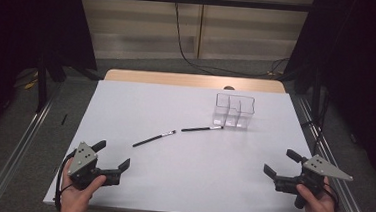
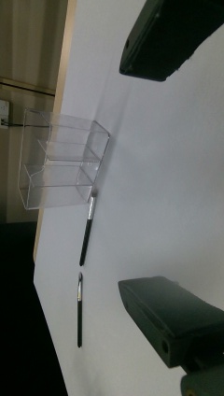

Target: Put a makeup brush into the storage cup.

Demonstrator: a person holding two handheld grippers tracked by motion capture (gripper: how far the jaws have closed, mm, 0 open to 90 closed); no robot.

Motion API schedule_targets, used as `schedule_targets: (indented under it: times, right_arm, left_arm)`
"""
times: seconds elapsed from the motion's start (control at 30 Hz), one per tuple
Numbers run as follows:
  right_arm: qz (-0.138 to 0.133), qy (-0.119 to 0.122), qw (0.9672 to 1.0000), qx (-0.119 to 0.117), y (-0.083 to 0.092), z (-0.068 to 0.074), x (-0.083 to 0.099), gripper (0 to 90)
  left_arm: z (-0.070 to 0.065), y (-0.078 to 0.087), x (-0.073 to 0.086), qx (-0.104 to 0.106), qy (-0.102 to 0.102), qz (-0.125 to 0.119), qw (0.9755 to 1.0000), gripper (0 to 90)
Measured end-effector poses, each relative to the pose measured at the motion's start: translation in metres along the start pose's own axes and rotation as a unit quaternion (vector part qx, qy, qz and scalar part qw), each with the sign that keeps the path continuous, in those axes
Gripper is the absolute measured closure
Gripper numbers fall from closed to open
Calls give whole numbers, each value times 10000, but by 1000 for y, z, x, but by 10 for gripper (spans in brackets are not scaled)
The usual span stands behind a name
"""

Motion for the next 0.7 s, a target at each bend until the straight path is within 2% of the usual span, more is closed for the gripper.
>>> schedule_targets:
  times: [0.07, 0.3, 0.53, 0.63, 0.7]
  right_arm:
    - [1, 24, 10000, -44, 0, 0, 0, 0]
    - [-45, -16, 9999, -110, 0, 0, 0, 0]
    - [-39, -26, 9998, -171, -1, 3, -1, 0]
    - [-17, 91, 9997, -244, 0, 8, -1, 0]
    - [-25, 110, 9996, -261, 0, 10, -1, 0]
  left_arm:
    - [0, 0, -1, -5, -50, -2, 10000, 23]
    - [-2, 0, 0, -22, -4, 81, 10000, 22]
    - [-8, -1, -2, 130, -54, 80, 9999, 23]
    - [-9, 0, -3, 158, -9, 56, 9999, 23]
    - [-7, 1, -4, 94, 5, 62, 9999, 23]
Point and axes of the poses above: each handheld gripper's, and its own axes: y roughly backward along the jaws, x roughly out of its underside, z roughly to its left, the point moved 3 cm from there along -y, roughly forward along the jaws, and after that the axes turned 8 degrees about -y, right-handed, at the moved point
